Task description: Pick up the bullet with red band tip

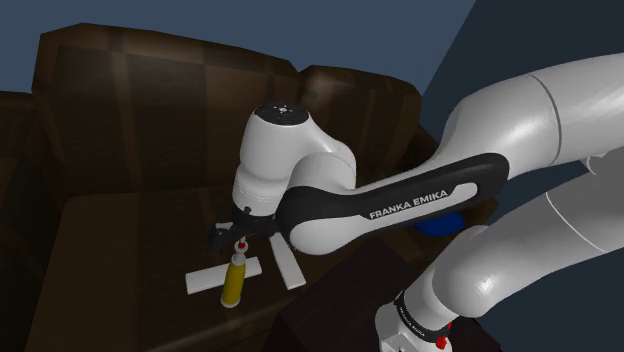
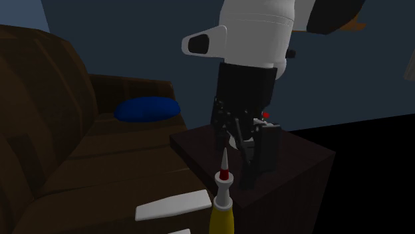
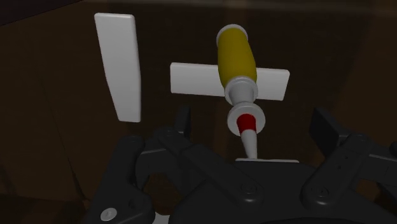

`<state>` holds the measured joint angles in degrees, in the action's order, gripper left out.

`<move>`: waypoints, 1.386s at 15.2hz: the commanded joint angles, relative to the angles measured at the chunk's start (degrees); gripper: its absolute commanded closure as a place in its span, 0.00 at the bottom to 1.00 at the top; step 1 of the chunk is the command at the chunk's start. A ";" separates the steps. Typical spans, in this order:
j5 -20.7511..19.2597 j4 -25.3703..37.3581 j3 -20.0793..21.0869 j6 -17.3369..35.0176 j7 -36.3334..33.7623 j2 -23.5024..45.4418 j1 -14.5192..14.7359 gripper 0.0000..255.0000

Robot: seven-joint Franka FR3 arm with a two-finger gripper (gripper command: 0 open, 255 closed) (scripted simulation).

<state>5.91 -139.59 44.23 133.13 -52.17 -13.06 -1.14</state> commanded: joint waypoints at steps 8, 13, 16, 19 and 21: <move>-1.57 -1.34 0.91 3.03 -1.31 2.04 -0.67 1.00; -1.60 -1.34 0.92 3.06 -1.33 2.08 -0.69 1.00; -0.62 -0.64 0.43 1.38 -0.55 0.87 -0.30 1.00; 0.70 0.46 -0.43 -1.21 0.63 -0.96 0.24 1.00; 1.40 1.25 -1.00 -2.93 1.29 -2.06 0.55 1.00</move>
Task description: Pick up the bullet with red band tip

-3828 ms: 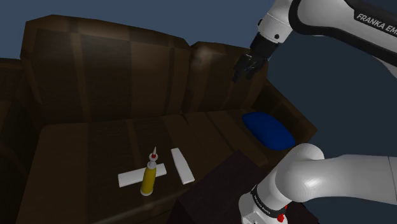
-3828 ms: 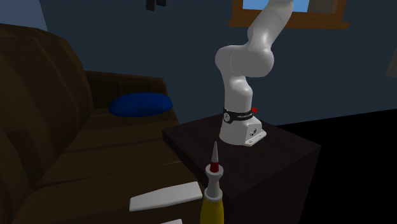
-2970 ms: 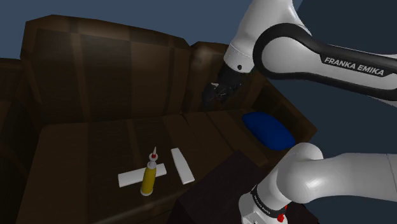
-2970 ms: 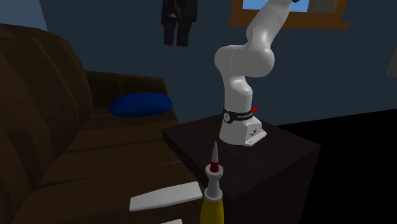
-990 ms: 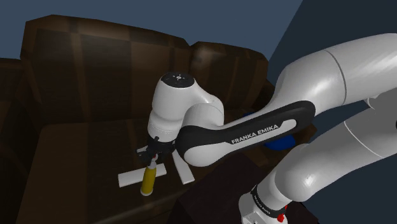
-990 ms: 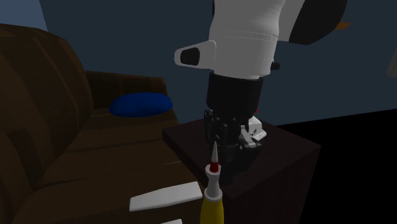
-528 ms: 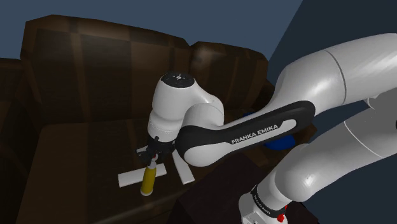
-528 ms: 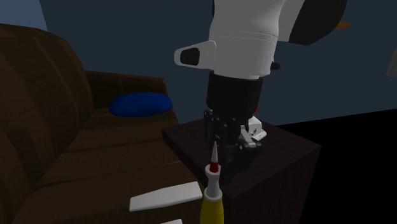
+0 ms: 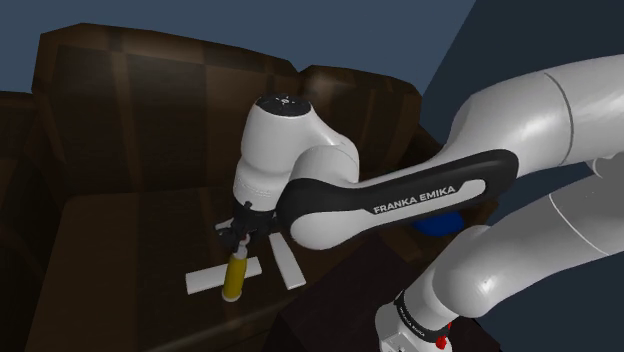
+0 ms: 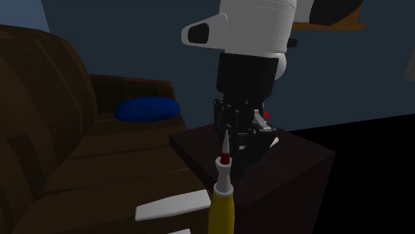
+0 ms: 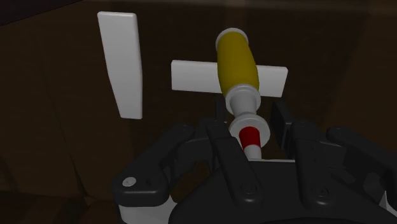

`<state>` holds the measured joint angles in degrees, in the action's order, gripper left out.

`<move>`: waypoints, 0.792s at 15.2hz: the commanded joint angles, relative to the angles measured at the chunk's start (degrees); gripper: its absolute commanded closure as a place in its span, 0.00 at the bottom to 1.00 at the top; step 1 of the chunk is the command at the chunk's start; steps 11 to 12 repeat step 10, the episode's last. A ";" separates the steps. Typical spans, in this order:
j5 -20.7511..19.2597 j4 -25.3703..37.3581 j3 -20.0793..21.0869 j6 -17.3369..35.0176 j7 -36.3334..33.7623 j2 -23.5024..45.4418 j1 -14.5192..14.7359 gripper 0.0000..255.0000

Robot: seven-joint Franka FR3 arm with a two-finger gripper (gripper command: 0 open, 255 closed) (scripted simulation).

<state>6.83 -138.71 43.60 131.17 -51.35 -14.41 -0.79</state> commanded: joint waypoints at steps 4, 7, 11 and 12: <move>1.54 2.10 -1.46 -4.38 1.56 -2.68 0.71 1.00; 2.10 3.52 -2.23 -6.91 2.21 -3.94 0.99 1.00; 2.27 4.09 -2.51 -7.86 2.42 -4.37 1.08 1.00; 2.27 4.09 -2.51 -7.86 2.42 -4.37 1.08 1.00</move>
